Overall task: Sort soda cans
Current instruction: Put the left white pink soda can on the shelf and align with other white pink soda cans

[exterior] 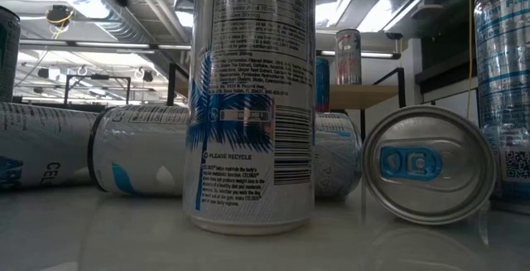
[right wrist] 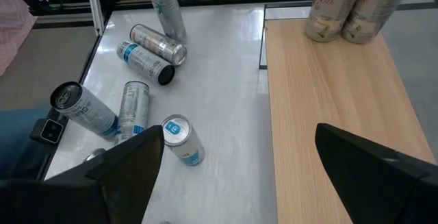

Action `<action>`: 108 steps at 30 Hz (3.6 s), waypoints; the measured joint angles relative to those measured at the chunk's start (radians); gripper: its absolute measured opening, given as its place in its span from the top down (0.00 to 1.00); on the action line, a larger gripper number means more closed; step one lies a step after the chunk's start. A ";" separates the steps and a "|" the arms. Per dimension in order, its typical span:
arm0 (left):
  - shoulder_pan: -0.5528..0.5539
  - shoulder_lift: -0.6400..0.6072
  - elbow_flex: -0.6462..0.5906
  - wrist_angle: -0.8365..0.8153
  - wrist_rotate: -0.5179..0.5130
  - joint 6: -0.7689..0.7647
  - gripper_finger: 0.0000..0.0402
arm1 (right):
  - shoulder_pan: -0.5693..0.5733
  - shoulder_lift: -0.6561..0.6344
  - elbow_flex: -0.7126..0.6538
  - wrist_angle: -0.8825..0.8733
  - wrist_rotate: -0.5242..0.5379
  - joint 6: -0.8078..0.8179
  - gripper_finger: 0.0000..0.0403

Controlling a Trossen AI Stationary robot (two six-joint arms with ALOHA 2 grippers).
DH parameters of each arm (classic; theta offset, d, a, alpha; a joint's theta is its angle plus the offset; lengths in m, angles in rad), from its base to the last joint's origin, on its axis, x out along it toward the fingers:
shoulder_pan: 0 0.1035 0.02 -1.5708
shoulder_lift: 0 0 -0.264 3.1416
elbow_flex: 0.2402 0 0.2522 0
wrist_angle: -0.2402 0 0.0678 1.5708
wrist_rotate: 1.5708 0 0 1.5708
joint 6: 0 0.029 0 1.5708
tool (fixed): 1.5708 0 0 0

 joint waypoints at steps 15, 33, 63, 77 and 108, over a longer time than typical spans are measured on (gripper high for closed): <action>-0.122 -0.033 -0.001 -0.278 0.085 -0.332 0.20 | 0.000 0.000 0.000 -0.027 0.000 0.000 0.07; -0.352 0.050 -0.001 -0.276 0.017 -0.588 0.20 | 0.000 0.000 0.000 -0.045 0.000 0.000 0.07; -0.411 0.173 -0.131 -0.175 0.013 -0.581 0.20 | 0.000 0.000 0.000 -0.044 0.000 0.000 0.07; -0.411 0.173 -0.229 -0.104 0.001 -0.556 0.20 | 0.000 0.000 0.000 -0.044 -0.001 0.000 0.07; -0.369 0.159 -0.150 -0.179 -0.026 -0.504 0.39 | 0.000 0.000 0.000 -0.042 0.000 0.000 0.07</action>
